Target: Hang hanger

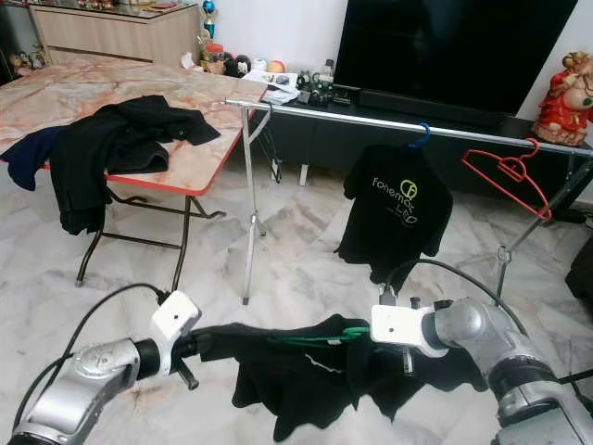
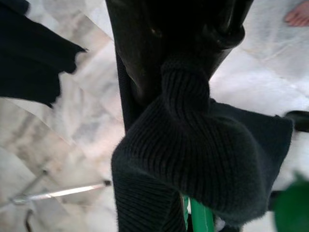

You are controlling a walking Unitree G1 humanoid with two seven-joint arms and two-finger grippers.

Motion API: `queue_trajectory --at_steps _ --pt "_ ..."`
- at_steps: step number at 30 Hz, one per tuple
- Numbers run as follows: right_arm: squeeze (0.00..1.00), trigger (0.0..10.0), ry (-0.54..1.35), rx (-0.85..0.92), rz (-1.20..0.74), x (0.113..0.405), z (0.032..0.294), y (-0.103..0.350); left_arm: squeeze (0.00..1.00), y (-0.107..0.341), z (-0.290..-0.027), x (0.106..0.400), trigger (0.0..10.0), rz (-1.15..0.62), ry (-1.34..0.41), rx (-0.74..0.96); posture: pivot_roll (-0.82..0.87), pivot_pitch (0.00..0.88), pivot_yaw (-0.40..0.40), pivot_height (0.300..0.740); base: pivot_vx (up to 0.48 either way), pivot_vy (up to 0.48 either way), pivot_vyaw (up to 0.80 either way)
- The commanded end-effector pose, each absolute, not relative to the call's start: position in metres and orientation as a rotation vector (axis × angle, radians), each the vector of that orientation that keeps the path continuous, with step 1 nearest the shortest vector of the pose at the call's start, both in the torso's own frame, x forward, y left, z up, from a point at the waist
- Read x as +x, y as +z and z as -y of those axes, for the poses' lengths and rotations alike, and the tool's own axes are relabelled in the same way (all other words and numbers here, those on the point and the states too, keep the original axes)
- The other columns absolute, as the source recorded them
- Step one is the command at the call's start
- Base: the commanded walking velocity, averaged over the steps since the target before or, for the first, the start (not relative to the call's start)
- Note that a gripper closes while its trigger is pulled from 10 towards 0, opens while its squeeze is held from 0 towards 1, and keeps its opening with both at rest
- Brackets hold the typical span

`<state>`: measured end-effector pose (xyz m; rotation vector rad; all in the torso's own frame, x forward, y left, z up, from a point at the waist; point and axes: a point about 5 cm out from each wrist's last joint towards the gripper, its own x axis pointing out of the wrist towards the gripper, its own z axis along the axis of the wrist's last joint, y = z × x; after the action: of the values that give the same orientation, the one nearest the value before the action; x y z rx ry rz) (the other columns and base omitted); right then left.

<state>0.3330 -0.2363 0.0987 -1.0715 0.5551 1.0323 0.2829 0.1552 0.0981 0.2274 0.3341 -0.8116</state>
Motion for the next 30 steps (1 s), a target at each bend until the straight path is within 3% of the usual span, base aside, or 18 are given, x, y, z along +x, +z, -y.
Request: queue_trajectory --at_steps 1,13,19,21,25,26,28,29,30 --pt "0.0 0.0 0.962 -1.096 -0.556 0.338 0.242 0.104 0.0 0.109 -0.152 0.283 0.0 -0.306 -0.846 0.22 0.17 0.0 -0.114 0.74 0.0 0.0 0.0" --pt "0.0 0.0 0.817 -0.941 -0.423 0.351 0.207 0.097 0.0 0.143 -0.121 0.271 0.0 -0.198 -1.024 0.175 0.18 0.0 -0.113 0.74 0.0 0.0 0.0" --pt "0.0 0.0 0.69 -0.839 -0.359 0.364 0.184 0.101 0.0 0.142 -0.093 0.258 0.0 -0.199 -1.168 0.153 0.18 0.0 -0.11 0.74 0.0 0.0 0.0" --pt "0.0 0.0 0.649 -0.593 -0.317 0.369 0.168 0.106 0.0 0.135 -0.081 0.252 0.0 -0.23 -1.221 0.173 0.19 0.0 -0.113 0.74 0.0 0.0 0.0" --pt "0.0 0.0 0.668 -0.471 -0.283 0.371 0.157 0.11 0.0 0.128 -0.075 0.248 0.0 -0.259 -1.256 0.197 0.19 0.0 -0.113 0.74 0.0 0.0 0.0" --pt "0.0 0.0 0.674 -0.447 -0.279 0.371 0.151 0.109 0.0 0.127 -0.069 0.244 1.1 -0.252 -1.287 0.196 0.19 0.0 -0.11 0.74 0.0 0.0 0.0" --pt "0.0 0.0 0.675 -0.442 -0.278 0.371 0.149 0.109 0.0 0.127 -0.066 0.243 1.1 -0.248 -1.298 0.193 0.19 0.0 -0.109 0.74 0.0 0.0 0.0" --pt "0.0 0.0 0.654 -0.419 -0.267 0.372 0.144 0.109 0.3 0.128 -0.06 0.242 4.9 -0.235 -1.311 0.191 0.19 0.0 -0.111 0.74 0.0 0.0 0.0" --pt "0.0 0.0 0.645 -0.392 -0.265 0.372 0.142 0.109 0.91 0.129 -0.055 0.241 8.6 -0.227 -1.326 0.194 0.19 0.0 -0.111 0.74 0.0 0.0 0.0"
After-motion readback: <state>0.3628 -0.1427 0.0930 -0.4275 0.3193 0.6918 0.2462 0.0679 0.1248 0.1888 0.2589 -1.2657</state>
